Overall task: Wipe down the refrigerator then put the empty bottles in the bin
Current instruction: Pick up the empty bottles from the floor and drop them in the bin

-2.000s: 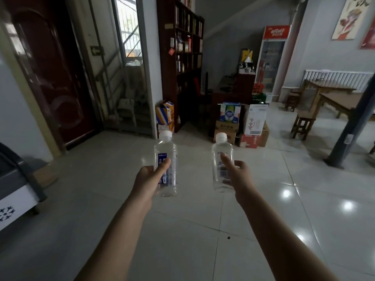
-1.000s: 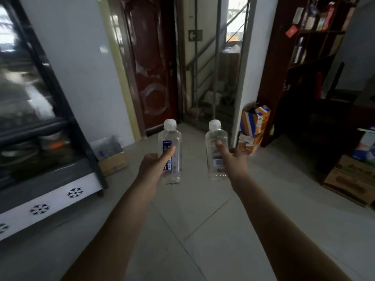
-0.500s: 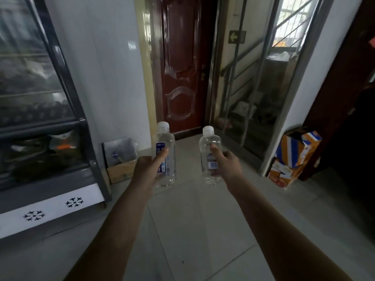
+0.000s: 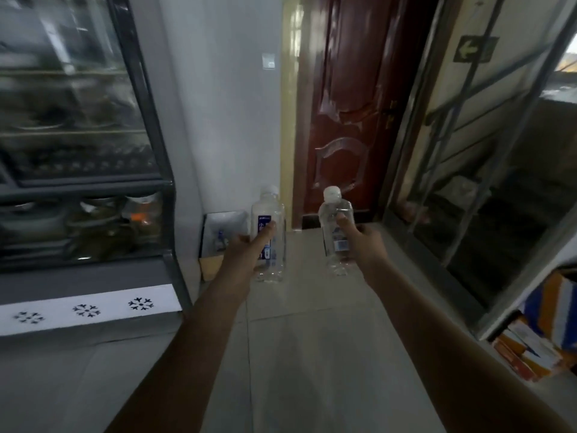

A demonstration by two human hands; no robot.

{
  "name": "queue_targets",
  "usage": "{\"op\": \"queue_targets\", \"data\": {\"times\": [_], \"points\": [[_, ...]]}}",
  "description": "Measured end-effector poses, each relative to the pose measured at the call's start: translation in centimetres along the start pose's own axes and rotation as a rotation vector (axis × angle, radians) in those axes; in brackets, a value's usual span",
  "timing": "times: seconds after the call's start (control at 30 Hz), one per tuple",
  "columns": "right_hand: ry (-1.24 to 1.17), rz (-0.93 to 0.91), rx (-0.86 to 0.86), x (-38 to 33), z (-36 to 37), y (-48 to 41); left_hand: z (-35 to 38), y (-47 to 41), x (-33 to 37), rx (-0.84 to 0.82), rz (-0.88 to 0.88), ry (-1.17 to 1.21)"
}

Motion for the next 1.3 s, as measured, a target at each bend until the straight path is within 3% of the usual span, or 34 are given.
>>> {"op": "queue_targets", "data": {"times": [0.43,1.0,1.3], "points": [[-0.046,0.007,-0.327,-1.4,3.8,-22.9,7.6,-15.2,1.2,0.373,0.013,0.107],[0.042,0.05,-0.404,-3.4,21.0,-50.2,3.6,-46.3,3.9,0.529,-0.026,-0.011],[0.127,0.084,-0.498,-1.2,28.8,-65.2,3.1,-60.2,3.3,0.592,-0.076,-0.046]]}}
Point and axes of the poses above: each hand's wrist, its own y-axis away from the middle knuckle, its own z-axis out of the palm, x = y × z, the point moved 1 cm from there along -y, towards the middle knuckle, and after that the axes turned 2 degrees about y, right-handed, at the moved point
